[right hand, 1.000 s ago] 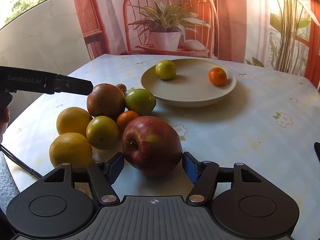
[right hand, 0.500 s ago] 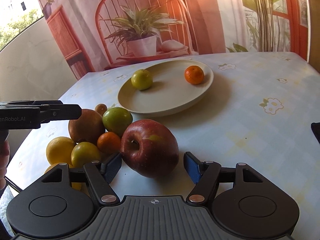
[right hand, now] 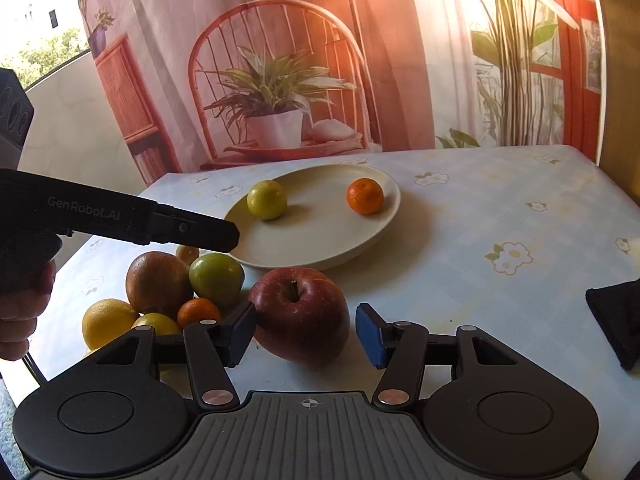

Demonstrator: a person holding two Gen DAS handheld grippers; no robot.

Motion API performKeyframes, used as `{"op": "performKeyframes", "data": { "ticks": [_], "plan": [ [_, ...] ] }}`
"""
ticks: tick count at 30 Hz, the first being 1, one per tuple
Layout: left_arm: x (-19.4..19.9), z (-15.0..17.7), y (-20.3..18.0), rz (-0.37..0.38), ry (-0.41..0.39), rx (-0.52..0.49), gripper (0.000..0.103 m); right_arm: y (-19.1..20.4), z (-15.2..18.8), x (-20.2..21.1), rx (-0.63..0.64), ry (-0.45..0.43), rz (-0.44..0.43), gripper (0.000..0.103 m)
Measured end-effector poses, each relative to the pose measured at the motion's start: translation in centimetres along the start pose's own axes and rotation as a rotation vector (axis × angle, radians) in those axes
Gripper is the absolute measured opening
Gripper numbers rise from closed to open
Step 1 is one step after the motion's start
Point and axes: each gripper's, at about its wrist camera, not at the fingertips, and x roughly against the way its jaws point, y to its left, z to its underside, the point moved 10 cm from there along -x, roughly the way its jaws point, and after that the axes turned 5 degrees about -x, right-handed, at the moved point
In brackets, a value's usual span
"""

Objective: Organize fruits

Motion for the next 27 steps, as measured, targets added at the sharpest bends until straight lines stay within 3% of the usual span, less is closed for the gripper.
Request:
{"op": "performKeyframes", "data": {
  "ticks": [5, 11, 16, 19, 27],
  "plan": [
    [-2.5, 0.5, -1.1, 0.105, 0.065, 0.077, 0.053, -0.6, 0.3, 0.0, 0.007, 0.011, 0.031, 0.043],
    [-4.0, 0.3, -1.4, 0.172, 0.076, 0.155, 0.053, -2.0, 0.8, -0.1, -0.016, 0.027, 0.061, 0.041],
    [-4.6, 0.1, -2.2, 0.213, 0.088, 0.163, 0.053, -1.8, 0.7, -0.1, 0.020, 0.038, 0.049, 0.044],
    [-4.7, 0.0, -2.4, 0.211, 0.086, 0.153, 0.053, -1.9, 0.7, -0.6, 0.039, 0.053, 0.044, 0.053],
    [-4.2, 0.1, -2.0, 0.211, 0.090, 0.160, 0.053, -2.2, 0.4, -2.8, 0.005, 0.103, -0.031, 0.058]
  ]
}}
